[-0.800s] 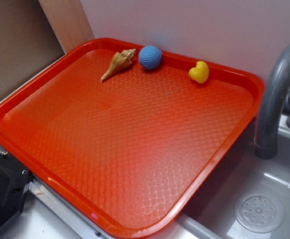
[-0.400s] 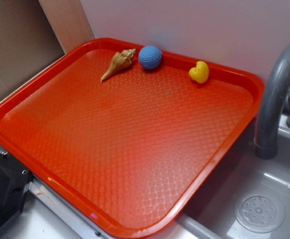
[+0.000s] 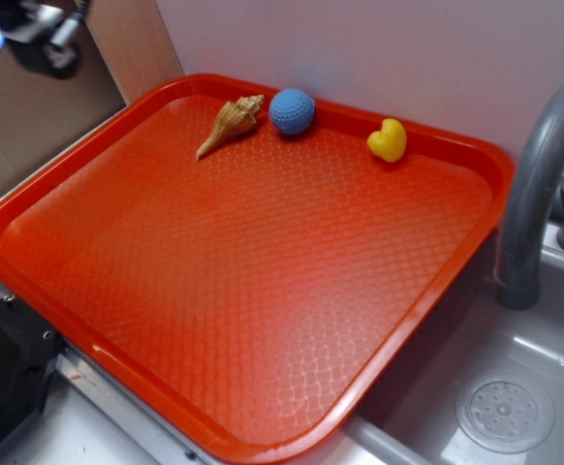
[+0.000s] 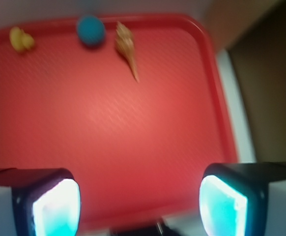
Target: Grab the blue ball.
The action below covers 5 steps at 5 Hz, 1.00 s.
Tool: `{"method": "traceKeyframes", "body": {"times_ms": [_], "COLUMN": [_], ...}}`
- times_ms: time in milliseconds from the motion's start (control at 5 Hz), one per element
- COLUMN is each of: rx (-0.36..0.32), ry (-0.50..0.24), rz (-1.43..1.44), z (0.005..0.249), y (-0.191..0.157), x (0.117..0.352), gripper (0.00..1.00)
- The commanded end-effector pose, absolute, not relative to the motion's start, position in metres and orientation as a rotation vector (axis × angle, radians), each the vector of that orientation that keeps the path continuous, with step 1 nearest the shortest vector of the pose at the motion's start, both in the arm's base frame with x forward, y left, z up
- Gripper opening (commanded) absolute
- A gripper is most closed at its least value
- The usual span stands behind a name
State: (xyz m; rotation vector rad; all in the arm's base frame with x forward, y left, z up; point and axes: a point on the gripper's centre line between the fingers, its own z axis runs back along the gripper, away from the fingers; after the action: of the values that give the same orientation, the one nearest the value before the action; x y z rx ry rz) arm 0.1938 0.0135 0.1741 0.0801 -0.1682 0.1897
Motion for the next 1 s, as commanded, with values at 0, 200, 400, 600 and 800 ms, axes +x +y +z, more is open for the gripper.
{"method": "traceKeyframes", "body": {"times_ms": [0, 200, 400, 600, 800], "rx": [0.025, 0.025, 0.025, 0.196, 0.311], "ry": [-0.233, -0.233, -0.233, -0.343, -0.361], "rz": [0.14, 0.14, 0.14, 0.11, 0.08], "z": [0.139, 0.139, 0.139, 0.117, 0.093], "y": [0.019, 0.019, 0.019, 0.016, 0.016], "x": [0.238, 0.238, 0.238, 0.269, 0.304], "gripper": [1.0, 1.0, 1.0, 1.0, 1.0]}}
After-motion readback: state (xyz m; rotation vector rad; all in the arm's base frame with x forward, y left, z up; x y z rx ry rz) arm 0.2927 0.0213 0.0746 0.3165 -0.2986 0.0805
